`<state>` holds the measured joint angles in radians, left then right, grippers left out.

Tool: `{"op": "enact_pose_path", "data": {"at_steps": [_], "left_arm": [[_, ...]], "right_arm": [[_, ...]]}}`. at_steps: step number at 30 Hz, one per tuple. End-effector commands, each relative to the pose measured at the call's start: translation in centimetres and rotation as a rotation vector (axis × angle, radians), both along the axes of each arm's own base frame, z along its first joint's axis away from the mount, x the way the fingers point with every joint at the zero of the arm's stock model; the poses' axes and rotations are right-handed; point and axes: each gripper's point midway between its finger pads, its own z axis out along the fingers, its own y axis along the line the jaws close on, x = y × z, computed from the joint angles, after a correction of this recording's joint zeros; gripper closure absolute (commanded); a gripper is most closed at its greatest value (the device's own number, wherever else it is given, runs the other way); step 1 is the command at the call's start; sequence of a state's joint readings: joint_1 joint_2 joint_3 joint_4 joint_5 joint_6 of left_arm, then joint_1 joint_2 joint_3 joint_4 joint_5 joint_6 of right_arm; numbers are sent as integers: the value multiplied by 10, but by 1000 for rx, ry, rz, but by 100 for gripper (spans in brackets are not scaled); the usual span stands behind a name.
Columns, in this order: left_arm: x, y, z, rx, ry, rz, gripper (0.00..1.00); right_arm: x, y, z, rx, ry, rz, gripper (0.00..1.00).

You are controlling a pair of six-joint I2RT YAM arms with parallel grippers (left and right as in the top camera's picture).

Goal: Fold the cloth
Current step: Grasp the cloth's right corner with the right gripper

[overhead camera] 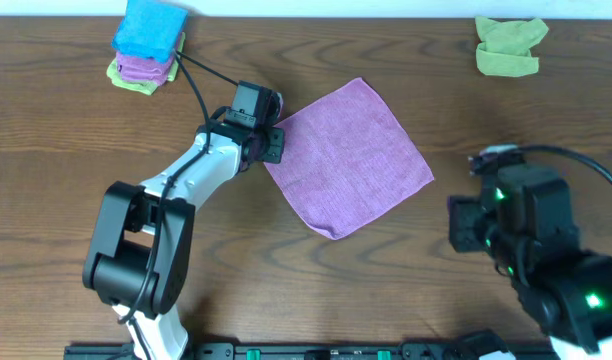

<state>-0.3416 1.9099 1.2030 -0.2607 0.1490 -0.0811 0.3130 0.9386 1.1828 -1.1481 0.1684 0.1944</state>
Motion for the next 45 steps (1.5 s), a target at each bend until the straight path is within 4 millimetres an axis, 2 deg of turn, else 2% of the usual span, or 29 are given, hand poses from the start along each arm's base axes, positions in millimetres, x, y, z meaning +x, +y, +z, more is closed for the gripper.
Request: {"op": "enact_pose_path", "data": {"at_steps": [1,2,6,10,16,22,28,32,37,45], "left_arm": [[9,0,0,5,-13,21,94],[9,1,-2,5,-8,25,94],[8,1,-5,6,1,28,94],[9,1,-4,2,-2,31,94],[5,1,-6,3,13,28,94],[7,0,-5,-1,6,31,94],[14,1,-2,1,-23,39,94],[18,-1,-7,-7,-29,48,94],[22,2,-11,8,-42,60,94],[24,6,-23,35,-35,74,94]], "right_arm": [[14,3,-22,-11,57,-16,93],[20,5,-28,-14,68,-16,99],[47,9,-54,-30,118,-30,99],[76,1,-93,-48,208,-82,99],[103,1,-149,43,336,-90,99],[126,10,-175,92,338,-50,99],[133,11,-206,84,387,-54,99],[134,12,-216,87,405,-51,99],[142,13,-214,80,370,-27,99],[150,3,-212,89,343,-53,99]]}}
